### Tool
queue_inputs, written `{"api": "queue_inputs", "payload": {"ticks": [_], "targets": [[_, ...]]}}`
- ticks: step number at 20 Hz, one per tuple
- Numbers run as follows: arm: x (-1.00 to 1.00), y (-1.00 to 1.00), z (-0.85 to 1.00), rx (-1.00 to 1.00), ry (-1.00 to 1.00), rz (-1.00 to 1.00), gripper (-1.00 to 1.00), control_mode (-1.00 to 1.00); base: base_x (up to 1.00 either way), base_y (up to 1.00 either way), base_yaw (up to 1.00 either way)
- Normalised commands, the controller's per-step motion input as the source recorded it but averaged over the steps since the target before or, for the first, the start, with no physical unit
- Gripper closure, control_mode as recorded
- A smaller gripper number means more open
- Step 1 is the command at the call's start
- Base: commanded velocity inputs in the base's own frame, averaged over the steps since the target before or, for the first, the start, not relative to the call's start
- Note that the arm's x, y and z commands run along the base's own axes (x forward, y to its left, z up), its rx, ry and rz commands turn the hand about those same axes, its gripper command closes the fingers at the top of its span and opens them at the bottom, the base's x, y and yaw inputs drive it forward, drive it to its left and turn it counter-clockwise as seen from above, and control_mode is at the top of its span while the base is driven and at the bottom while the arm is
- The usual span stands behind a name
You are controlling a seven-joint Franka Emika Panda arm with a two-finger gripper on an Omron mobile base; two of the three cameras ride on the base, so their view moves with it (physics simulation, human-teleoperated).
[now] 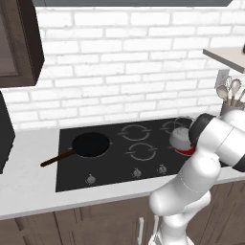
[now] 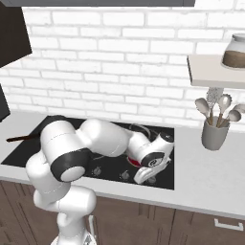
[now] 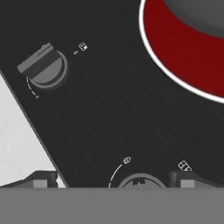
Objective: Pick the kettle from the counter and place it on a stove burner. Then turn the burner on.
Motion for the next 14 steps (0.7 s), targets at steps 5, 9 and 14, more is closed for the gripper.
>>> {"api": "queue_inputs", "payload": {"ticks": [5,9,14], "targets": [[-0.03,0.83,0.0,-0.09,0.0,0.03,-1.0,-1.0,0.0,0.0,0.0],[-0.06,0.92,0.04,-0.09,0.0,0.02,-1.0,-1.0,0.0,0.0,0.0],[0.0,0.91,0.22,-0.06,-0.01,0.03,-1.0,-1.0,0.0,0.0,0.0]]}}
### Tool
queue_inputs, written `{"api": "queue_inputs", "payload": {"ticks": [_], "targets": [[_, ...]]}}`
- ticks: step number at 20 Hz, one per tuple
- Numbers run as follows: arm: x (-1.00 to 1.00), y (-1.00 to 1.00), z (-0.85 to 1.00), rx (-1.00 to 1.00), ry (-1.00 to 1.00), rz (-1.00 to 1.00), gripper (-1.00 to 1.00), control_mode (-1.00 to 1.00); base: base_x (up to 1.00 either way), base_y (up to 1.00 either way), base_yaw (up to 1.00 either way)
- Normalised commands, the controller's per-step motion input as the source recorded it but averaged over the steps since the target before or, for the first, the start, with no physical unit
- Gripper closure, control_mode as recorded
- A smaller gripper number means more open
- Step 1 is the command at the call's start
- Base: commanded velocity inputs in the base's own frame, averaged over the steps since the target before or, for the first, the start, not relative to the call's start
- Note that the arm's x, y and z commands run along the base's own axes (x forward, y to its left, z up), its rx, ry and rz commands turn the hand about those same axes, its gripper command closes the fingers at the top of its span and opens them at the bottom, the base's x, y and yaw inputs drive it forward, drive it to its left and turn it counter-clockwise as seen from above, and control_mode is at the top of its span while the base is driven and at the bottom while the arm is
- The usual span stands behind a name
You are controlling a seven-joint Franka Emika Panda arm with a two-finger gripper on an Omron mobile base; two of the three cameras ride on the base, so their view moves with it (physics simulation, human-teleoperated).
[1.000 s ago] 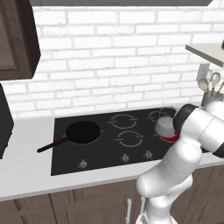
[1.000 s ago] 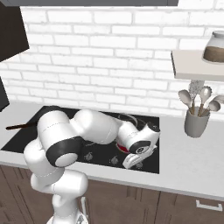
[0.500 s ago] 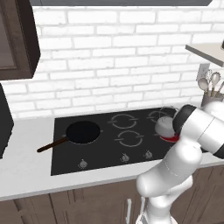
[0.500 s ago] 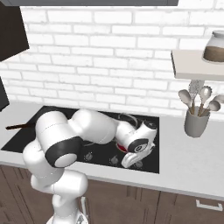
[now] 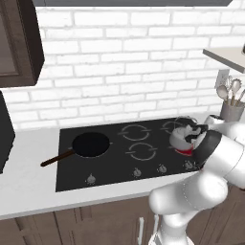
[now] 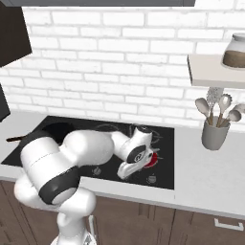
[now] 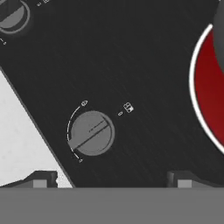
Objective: Pick the kettle from the counter and place it on a stove burner. Then turn the burner on.
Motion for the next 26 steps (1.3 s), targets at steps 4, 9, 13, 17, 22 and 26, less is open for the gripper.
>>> {"api": "queue_inputs", "payload": {"ticks": [4,9,13,17,22,26], "targets": [[-0.03,0.33,0.68,-0.01,-0.07,0.05,-1.0,-1.0,0.0,0.0,0.0],[-0.31,-0.03,0.86,0.0,-0.1,0.03,-1.0,-1.0,0.0,0.0,0.0],[-0.41,0.0,0.67,0.0,-0.08,0.04,-1.0,-1.0,0.0,0.0,0.0],[-0.47,-0.02,0.42,0.0,-0.1,0.02,-1.0,-1.0,0.0,0.0,0.0],[-0.48,-0.49,0.12,0.0,-0.17,0.0,-1.0,-1.0,0.0,0.0,0.0],[-0.59,-0.81,0.0,0.01,-0.23,0.0,-1.0,-1.0,0.0,0.0,0.0]]}}
